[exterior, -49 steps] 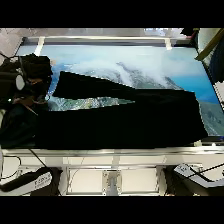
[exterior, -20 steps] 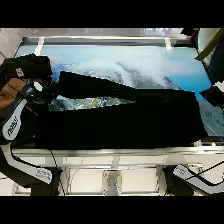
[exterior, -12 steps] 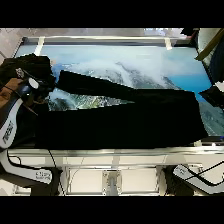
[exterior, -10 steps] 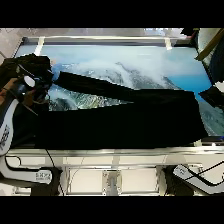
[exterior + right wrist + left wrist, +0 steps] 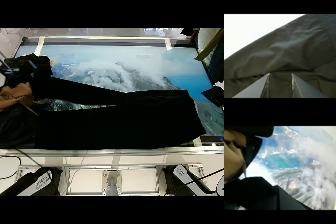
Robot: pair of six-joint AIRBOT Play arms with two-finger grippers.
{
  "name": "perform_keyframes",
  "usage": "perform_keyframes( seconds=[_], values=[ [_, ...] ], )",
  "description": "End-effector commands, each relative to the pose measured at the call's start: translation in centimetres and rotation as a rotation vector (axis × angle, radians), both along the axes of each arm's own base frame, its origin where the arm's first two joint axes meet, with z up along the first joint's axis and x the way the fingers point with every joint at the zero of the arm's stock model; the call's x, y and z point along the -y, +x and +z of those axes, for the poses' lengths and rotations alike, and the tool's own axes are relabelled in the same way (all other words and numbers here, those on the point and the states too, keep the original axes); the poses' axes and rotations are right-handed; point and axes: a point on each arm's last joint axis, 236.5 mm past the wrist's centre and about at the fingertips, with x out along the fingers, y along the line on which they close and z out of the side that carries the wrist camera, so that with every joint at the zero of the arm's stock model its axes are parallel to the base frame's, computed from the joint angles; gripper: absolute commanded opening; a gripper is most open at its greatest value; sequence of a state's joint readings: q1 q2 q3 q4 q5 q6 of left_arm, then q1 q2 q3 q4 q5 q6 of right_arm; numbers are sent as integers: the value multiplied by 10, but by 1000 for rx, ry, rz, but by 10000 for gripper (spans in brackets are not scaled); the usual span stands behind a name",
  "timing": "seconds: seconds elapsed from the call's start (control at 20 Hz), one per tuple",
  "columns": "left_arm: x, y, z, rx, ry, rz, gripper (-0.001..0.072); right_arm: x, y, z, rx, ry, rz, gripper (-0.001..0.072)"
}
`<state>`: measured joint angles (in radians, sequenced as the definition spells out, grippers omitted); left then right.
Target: Fold the clothes and pants, and hang the long-sleeved shirts on hangers.
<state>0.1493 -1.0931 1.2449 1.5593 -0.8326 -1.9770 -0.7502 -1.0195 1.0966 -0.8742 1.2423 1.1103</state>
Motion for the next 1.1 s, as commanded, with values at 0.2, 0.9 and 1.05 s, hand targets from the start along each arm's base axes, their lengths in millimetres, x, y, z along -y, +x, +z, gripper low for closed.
perform_keyframes(
  seconds=[0.2, 0.9, 1.05],
  values=[
    [-17, 41, -88, -162, -8, 45, 6, 4, 6, 5, 30, -13, -16, 321],
    [-19, 205, -157, -98, -126, 46, 328, 38, 46, -94, -104, 99, -88, 321],
    [-8, 201, -141, -95, -138, -8, 720, 24, 54, -104, -119, 95, -41, 321]
  ],
)
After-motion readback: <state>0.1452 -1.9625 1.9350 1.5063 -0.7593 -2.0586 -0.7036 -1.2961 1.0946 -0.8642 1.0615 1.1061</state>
